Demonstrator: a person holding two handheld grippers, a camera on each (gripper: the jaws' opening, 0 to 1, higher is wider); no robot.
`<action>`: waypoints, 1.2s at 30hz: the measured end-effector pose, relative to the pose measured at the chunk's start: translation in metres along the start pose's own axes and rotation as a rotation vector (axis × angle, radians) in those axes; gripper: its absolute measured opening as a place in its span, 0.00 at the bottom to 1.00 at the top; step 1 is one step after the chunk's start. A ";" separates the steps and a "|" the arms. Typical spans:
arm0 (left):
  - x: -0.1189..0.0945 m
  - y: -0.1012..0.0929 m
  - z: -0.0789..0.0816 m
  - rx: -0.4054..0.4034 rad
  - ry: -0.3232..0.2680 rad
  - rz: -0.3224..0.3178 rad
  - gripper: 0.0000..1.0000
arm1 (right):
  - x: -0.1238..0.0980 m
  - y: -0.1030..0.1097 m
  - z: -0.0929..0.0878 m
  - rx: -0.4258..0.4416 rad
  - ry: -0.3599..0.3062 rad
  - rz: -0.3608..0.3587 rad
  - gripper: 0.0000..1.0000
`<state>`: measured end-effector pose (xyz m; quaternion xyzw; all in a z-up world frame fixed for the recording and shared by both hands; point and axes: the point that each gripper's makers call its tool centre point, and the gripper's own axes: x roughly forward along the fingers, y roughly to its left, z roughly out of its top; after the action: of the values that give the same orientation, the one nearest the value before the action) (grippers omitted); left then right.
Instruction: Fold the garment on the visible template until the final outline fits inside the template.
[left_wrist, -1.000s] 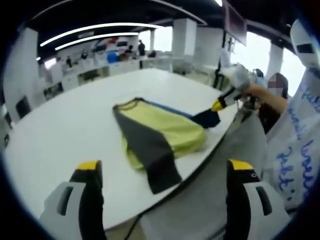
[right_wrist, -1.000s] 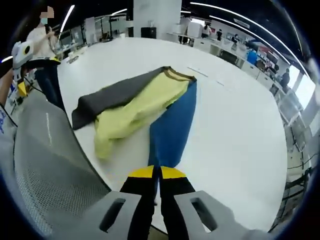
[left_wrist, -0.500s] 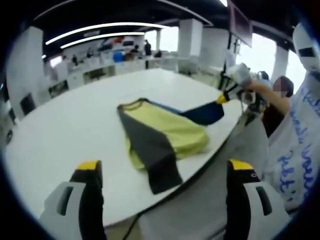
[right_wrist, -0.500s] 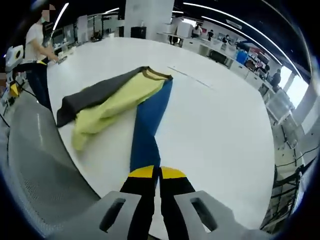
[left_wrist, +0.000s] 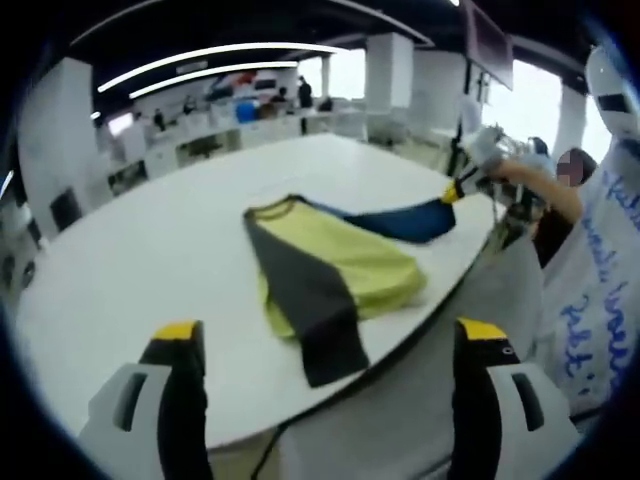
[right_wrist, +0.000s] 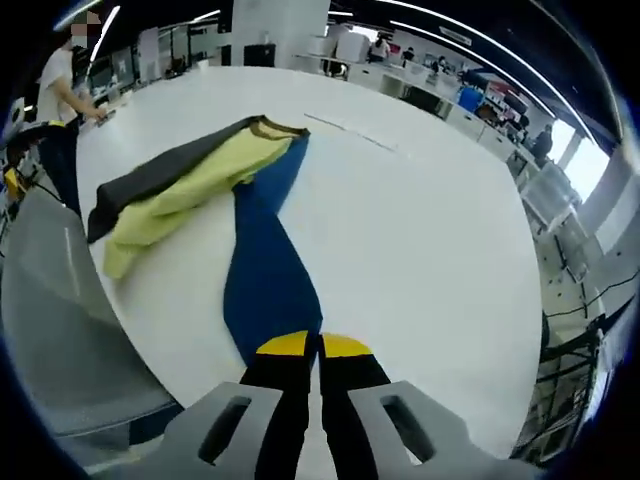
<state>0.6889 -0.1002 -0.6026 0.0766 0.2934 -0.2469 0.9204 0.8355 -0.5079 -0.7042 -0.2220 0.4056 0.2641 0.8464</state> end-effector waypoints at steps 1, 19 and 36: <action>0.000 0.000 0.001 -0.002 -0.003 0.011 1.00 | 0.002 -0.003 -0.003 -0.003 0.006 -0.007 0.03; 0.001 -0.005 0.004 -0.002 0.012 0.055 0.99 | 0.017 -0.045 -0.043 0.034 0.052 -0.050 0.03; 0.002 0.003 0.003 0.000 0.032 0.066 0.98 | 0.045 -0.098 -0.067 0.066 0.090 -0.097 0.03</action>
<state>0.6929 -0.0994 -0.6017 0.0901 0.3053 -0.2150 0.9233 0.8830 -0.6102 -0.7629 -0.2250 0.4407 0.1989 0.8459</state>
